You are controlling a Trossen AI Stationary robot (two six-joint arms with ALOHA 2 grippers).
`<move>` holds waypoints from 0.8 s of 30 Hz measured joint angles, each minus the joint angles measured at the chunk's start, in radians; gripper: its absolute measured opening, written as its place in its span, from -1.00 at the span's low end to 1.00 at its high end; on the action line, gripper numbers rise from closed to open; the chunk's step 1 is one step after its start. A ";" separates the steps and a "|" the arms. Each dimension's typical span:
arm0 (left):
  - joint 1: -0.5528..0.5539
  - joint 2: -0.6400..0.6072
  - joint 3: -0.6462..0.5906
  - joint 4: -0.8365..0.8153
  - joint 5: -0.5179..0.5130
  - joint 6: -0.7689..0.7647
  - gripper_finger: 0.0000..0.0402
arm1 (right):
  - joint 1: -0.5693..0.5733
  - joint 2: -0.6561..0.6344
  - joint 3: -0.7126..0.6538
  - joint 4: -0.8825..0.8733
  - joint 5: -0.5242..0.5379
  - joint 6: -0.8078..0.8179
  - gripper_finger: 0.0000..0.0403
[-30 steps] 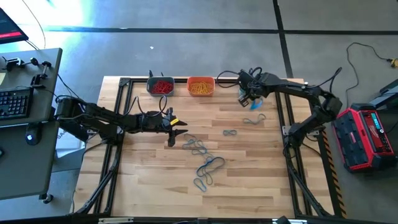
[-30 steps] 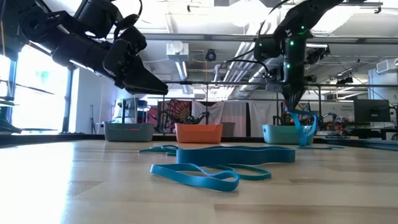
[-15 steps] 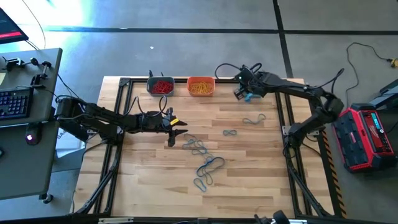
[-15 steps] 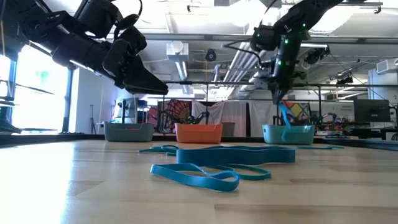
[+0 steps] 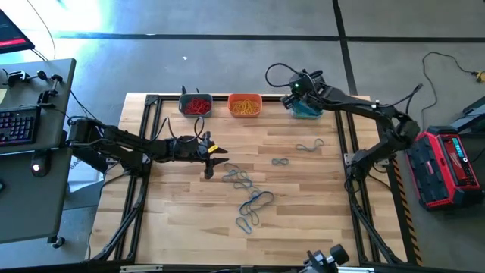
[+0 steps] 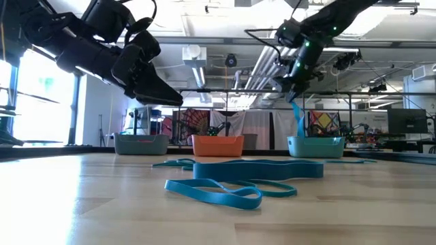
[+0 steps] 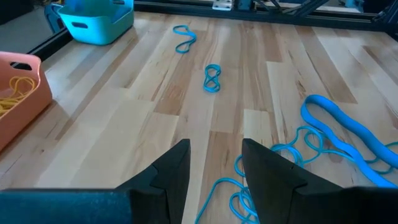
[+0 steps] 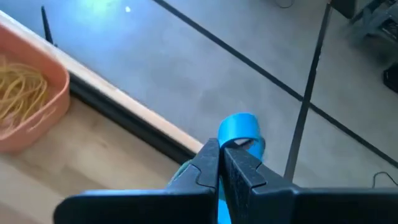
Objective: Sort rubber bands into baskets
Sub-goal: Put the blue rubber band into the light blue bin
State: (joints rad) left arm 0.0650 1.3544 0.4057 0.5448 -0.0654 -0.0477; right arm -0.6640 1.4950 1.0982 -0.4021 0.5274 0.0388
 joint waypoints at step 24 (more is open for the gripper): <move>0.000 0.000 0.000 -0.026 -0.002 -0.004 -0.31 | -0.021 0.070 -0.002 0.086 -0.077 0.077 -1.00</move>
State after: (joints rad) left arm 0.0650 1.3544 0.4057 0.5192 -0.0677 -0.0513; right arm -0.6853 1.5646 1.0966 -0.3158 0.4507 0.1157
